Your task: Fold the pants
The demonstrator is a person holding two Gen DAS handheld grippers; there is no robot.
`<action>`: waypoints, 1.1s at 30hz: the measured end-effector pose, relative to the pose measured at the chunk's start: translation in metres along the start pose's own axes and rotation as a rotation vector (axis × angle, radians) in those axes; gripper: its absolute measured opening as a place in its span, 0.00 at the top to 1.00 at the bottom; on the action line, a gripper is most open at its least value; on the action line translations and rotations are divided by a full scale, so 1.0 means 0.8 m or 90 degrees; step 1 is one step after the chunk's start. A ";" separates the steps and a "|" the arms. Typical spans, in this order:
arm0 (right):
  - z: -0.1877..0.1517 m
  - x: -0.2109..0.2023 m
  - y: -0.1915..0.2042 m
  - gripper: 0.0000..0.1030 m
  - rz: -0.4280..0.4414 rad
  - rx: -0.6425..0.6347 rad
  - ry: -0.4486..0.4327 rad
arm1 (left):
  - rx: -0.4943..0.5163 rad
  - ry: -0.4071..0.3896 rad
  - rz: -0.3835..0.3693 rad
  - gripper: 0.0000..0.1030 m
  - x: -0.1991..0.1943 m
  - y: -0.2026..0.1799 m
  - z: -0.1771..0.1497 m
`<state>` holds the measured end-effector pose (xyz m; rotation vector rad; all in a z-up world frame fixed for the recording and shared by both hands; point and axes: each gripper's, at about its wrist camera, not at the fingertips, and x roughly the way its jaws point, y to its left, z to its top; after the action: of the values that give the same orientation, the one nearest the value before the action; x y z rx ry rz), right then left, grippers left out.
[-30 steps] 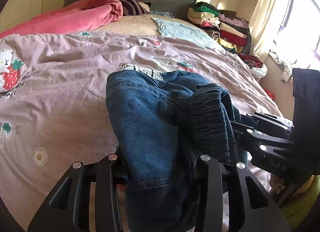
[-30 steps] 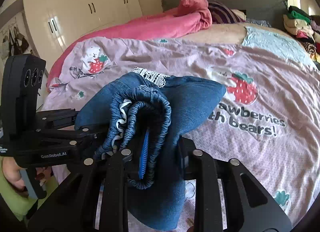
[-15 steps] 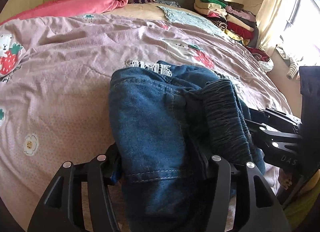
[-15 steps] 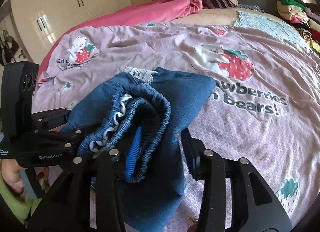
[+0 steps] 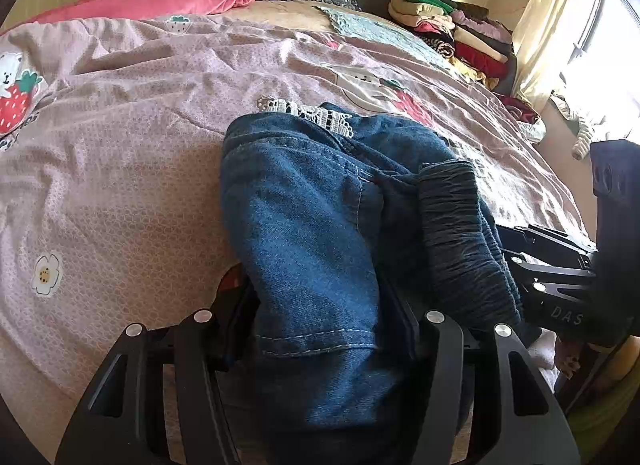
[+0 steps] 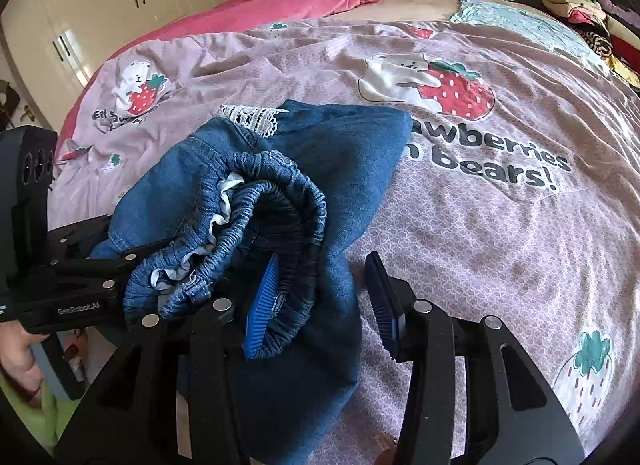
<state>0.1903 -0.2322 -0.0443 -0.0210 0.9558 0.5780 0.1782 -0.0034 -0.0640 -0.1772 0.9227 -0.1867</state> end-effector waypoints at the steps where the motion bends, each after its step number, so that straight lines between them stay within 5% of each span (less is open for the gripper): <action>1: 0.000 -0.001 -0.001 0.62 -0.001 0.001 -0.001 | -0.001 -0.001 -0.001 0.45 0.000 0.000 0.000; 20: -0.004 -0.033 -0.006 0.30 -0.039 0.007 -0.037 | -0.005 -0.013 -0.001 0.45 -0.018 0.002 -0.005; 23: -0.003 -0.039 -0.005 0.22 -0.043 0.002 -0.048 | -0.005 -0.020 0.007 0.27 -0.027 0.002 -0.005; 33: -0.002 -0.061 0.003 0.13 -0.049 -0.002 -0.084 | -0.017 -0.041 0.012 0.24 -0.053 0.007 -0.007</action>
<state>0.1667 -0.2529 -0.0069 -0.0214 0.8225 0.5035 0.1488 0.0120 -0.0358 -0.1979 0.8635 -0.1506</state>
